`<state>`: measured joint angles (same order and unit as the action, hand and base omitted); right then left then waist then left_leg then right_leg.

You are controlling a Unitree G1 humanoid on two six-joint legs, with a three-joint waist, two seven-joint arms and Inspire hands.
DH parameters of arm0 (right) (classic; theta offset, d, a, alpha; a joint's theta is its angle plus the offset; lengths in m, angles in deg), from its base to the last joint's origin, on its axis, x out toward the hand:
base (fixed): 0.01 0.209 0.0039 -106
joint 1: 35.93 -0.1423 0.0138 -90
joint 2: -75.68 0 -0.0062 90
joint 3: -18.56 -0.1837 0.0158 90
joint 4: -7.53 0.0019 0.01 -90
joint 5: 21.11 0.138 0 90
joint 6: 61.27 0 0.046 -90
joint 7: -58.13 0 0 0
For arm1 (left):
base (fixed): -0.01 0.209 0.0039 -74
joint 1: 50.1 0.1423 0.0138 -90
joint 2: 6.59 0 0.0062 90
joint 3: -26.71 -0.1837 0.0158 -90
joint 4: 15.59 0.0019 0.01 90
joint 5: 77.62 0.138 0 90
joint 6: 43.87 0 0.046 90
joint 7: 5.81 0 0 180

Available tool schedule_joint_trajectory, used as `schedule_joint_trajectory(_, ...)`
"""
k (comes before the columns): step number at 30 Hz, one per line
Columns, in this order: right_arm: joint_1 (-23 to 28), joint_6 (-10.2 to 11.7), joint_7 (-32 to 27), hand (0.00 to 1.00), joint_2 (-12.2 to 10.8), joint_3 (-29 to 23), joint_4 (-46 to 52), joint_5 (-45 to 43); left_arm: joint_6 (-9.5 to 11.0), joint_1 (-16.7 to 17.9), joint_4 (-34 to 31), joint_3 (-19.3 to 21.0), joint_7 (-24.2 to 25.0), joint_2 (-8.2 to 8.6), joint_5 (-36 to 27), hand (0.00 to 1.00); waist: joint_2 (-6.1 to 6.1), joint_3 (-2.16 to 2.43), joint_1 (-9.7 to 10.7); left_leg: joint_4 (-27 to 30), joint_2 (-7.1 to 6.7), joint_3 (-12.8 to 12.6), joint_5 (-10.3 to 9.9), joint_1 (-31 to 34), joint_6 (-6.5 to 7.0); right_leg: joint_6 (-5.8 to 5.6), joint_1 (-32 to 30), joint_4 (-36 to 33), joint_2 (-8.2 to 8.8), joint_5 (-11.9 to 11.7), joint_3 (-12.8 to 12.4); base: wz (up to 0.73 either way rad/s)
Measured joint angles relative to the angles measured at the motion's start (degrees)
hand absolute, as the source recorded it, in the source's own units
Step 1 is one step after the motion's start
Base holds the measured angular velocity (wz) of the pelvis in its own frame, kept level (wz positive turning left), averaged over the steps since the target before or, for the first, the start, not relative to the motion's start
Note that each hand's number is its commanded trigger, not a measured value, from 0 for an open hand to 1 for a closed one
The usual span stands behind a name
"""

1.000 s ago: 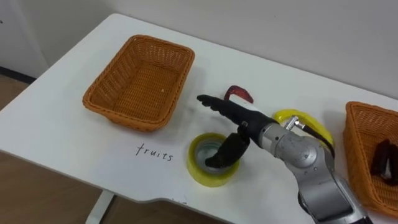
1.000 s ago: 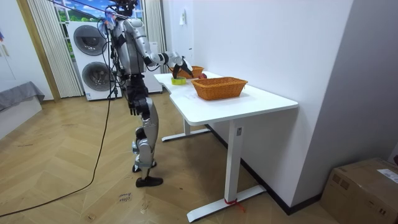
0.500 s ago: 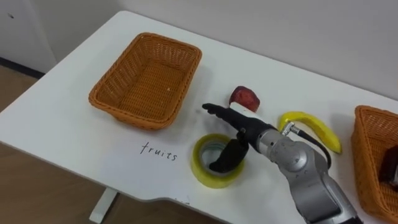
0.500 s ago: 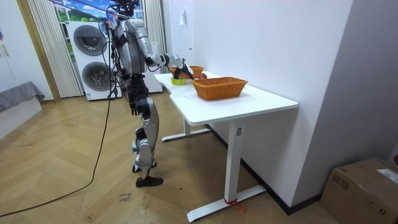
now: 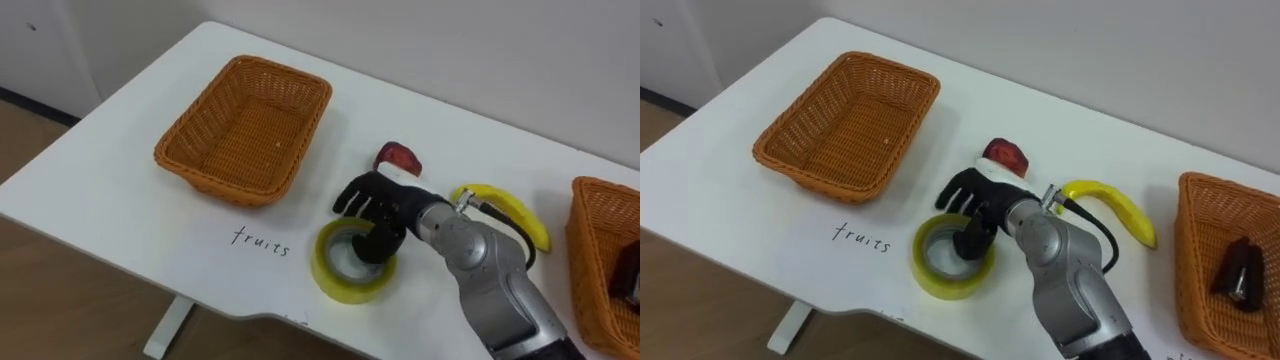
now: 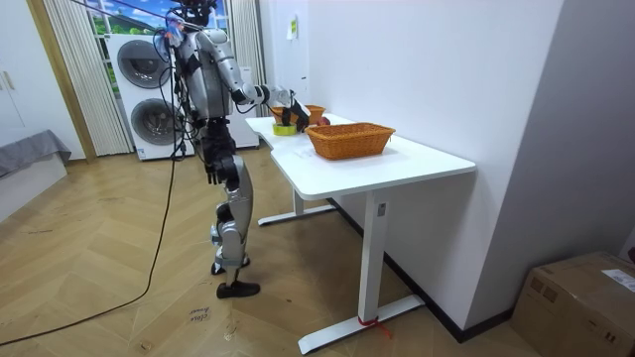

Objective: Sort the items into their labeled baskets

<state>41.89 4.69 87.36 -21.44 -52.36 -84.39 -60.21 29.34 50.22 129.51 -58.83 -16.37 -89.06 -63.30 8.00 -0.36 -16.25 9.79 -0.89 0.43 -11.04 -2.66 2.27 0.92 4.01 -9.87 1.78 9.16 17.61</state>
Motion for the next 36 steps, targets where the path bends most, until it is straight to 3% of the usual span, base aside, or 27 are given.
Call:
schedule_joint_trajectory(14, -0.32, -0.43, 3.45, 1.0, 0.22, -0.43, 1.02, -1.19, -0.26, 0.28, 0.06, 0.02, -0.71, -0.03, 0.0, 0.0, 0.02, 0.01, 0.38, -0.17, 0.0, -0.13, 0.0, -0.11, 0.01, 0.0, -0.05, 0.01, -0.01, 0.0, -0.18, 0.0)
schedule_joint_trajectory(21, 0.17, 1.12, 4.36, 1.0, 0.66, -3.27, 1.9, -0.52, 2.28, 2.32, 0.06, 0.36, -1.35, -0.05, -0.07, 0.0, -0.01, -0.01, 3.37, -0.13, 0.0, -0.12, 0.01, -0.18, 0.01, 0.0, 0.03, 0.03, 0.09, 0.0, -0.67, 0.0)
schedule_joint_trajectory(24, 1.81, 2.72, 4.23, 1.0, 2.75, -6.72, 6.34, 1.57, 3.41, 2.72, -0.01, 2.72, -1.45, 0.33, -0.11, 0.0, -0.09, -0.06, 4.73, -0.18, -0.01, -0.19, 0.01, -0.31, 0.01, 0.0, 0.06, 0.08, -0.04, 0.0, -0.94, -0.01)
schedule_joint_trajectory(28, 2.93, 3.82, 2.19, 1.0, 3.37, -13.41, 10.83, 3.64, 4.33, 3.51, 0.28, 4.93, -1.71, 0.31, -0.04, 0.0, -0.59, -0.37, 6.63, -0.56, 0.08, -0.84, 0.0, -1.1, 0.02, 0.0, 0.41, 0.07, -0.16, 0.0, -2.01, -0.09)
schedule_joint_trajectory(31, 3.86, 4.83, 0.79, 1.0, 3.72, -18.29, 12.88, 6.04, 6.04, 4.27, 0.76, 6.61, -1.76, 0.24, -0.06, 0.0, -0.65, -0.31, 7.36, -1.08, 0.19, -1.85, 0.0, -1.62, 0.01, 0.0, 0.37, 0.08, -0.36, 0.0, -3.25, -0.16)
schedule_joint_trajectory(36, 4.09, 5.78, -2.26, 1.0, 5.86, -23.43, 14.99, 8.82, 6.45, 5.47, 1.08, 8.29, -1.83, 0.62, -0.04, 0.0, -0.25, 0.1, 9.15, -1.08, 0.17, -2.24, -0.02, -1.47, 0.06, 0.0, -0.17, -0.16, -0.28, 0.0, -3.65, -0.06)
